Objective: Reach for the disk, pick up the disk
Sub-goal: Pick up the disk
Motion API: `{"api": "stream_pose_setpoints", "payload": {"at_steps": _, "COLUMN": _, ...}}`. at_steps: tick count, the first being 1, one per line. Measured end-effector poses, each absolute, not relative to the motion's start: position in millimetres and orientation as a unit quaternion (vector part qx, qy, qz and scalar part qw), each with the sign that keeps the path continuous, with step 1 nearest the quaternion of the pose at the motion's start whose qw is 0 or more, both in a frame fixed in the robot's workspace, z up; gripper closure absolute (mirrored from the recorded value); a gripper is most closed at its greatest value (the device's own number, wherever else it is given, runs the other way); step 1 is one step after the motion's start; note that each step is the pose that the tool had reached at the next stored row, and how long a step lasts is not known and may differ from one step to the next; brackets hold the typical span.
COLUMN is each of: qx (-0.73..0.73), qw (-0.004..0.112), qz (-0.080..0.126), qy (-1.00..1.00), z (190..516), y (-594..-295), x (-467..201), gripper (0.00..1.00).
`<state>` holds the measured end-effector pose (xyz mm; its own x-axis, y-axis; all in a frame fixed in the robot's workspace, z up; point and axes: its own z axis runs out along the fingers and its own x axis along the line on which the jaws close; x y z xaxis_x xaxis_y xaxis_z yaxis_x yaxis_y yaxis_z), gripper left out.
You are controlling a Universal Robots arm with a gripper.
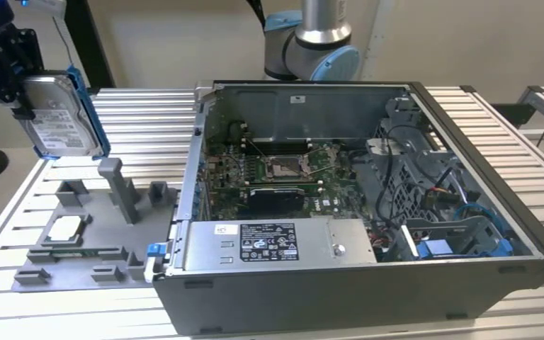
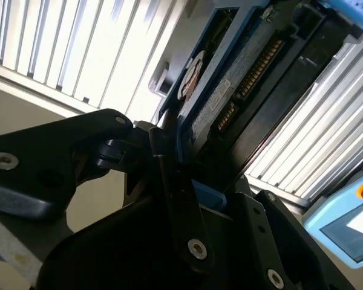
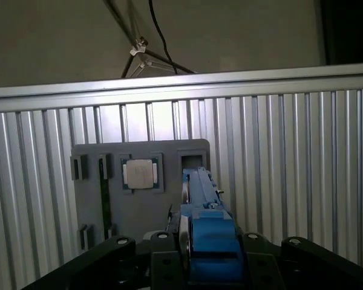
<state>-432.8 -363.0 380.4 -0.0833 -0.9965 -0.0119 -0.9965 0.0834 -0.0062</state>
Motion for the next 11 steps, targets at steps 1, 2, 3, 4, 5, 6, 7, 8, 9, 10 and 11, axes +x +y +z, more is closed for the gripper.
{"api": "stream_pose_setpoints", "payload": {"at_steps": 1, "qx": -0.677, "qw": 0.006, "qz": 0.002, "qy": 0.736, "z": 381.8, "y": -363.0, "x": -432.8, "gripper": 1.0}}
{"api": "stream_pose_setpoints", "payload": {"at_steps": 2, "qx": -0.677, "qw": 0.006, "qz": 0.002, "qy": 0.736, "z": 383.1, "y": -363.0, "x": -432.8, "gripper": 1.0}}
{"api": "stream_pose_setpoints", "payload": {"at_steps": 3, "qx": -0.677, "qw": 0.006, "qz": 0.002, "qy": 0.736, "z": 384.4, "y": -363.0, "x": -432.8, "gripper": 1.0}}
{"api": "stream_pose_setpoints", "payload": {"at_steps": 4, "qx": -0.677, "qw": 0.006, "qz": 0.002, "qy": 0.736, "z": 385.7, "y": -363.0, "x": -432.8, "gripper": 1.0}}
{"api": "stream_pose_setpoints", "payload": {"at_steps": 5, "qx": -0.677, "qw": 0.006, "qz": 0.002, "qy": 0.736, "z": 387.0, "y": -363.0, "x": -432.8, "gripper": 1.0}}
{"api": "stream_pose_setpoints", "payload": {"at_steps": 6, "qx": -0.677, "qw": 0.006, "qz": 0.002, "qy": 0.736, "z": 388.2, "y": -363.0, "x": -432.8, "gripper": 1.0}}
{"api": "stream_pose_setpoints", "payload": {"at_steps": 7, "qx": -0.677, "qw": 0.006, "qz": 0.002, "qy": 0.736, "z": 389.4, "y": -363.0, "x": -432.8, "gripper": 1.0}}
{"api": "stream_pose_setpoints", "payload": {"at_steps": 8, "qx": -0.677, "qw": 0.006, "qz": 0.002, "qy": 0.736, "z": 390.7, "y": -363.0, "x": -432.8, "gripper": 1.0}}
{"api": "stream_pose_setpoints", "payload": {"at_steps": 9, "qx": -0.677, "qw": 0.007, "qz": 0.002, "qy": 0.736, "z": 391.8, "y": -363.0, "x": -432.8, "gripper": 1.0}}
{"api": "stream_pose_setpoints", "payload": {"at_steps": 10, "qx": -0.677, "qw": 0.006, "qz": 0.002, "qy": 0.736, "z": 393.1, "y": -363.0, "x": -432.8, "gripper": 1.0}}
{"api": "stream_pose_setpoints", "payload": {"at_steps": 11, "qx": -0.677, "qw": 0.006, "qz": 0.002, "qy": 0.736, "z": 394.1, "y": -363.0, "x": -432.8, "gripper": 1.0}}
